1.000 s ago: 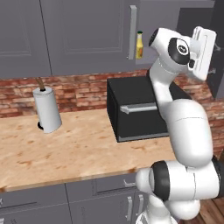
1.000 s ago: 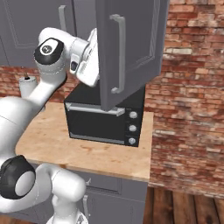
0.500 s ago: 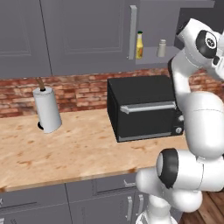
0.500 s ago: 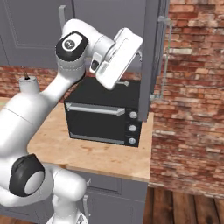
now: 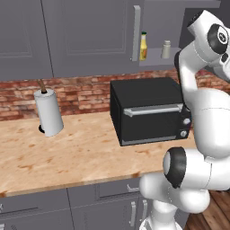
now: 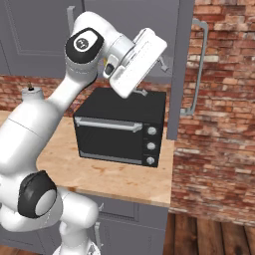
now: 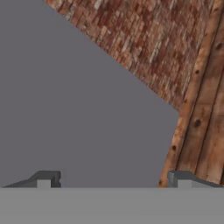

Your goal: Move the mustard and shaker from the cabinet to the dining counter.

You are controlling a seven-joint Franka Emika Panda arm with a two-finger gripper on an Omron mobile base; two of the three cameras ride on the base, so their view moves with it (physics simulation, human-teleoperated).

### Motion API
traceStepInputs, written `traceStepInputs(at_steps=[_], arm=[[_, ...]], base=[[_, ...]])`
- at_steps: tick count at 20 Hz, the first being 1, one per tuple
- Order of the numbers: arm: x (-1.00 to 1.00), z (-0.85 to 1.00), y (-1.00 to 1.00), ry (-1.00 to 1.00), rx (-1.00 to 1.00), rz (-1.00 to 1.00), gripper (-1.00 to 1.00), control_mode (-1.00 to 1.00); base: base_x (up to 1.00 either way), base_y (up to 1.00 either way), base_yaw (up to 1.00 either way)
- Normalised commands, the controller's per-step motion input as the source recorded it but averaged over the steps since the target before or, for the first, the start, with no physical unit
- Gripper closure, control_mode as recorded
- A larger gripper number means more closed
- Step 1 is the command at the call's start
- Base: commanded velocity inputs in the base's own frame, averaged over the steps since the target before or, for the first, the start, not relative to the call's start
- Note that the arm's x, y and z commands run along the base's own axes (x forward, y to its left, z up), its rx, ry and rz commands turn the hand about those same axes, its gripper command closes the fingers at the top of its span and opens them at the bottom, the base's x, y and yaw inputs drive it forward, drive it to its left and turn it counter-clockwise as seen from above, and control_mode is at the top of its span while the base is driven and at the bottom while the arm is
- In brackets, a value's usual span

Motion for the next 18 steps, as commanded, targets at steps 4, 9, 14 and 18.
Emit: traceStepInputs(at_steps=[4, 9, 14, 18], arm=[[0.00, -0.01, 0.67, 0.00, -0.04, 0.22, -1.00, -1.00], [0.00, 0.00, 0.71, 0.05, -0.03, 0.34, -1.00, -1.00], [-0.01, 0.01, 0.64, 0.17, -0.04, 0.48, -1.00, -1.00], [-0.07, 0.05, 0.60, 0.26, -0.10, 0.52, -1.00, -1.00]], base=[[0.00, 0.00, 0.00], [0.00, 0.00, 0.00], [0.00, 0.00, 0.00], [0.00, 0.00, 0.00]])
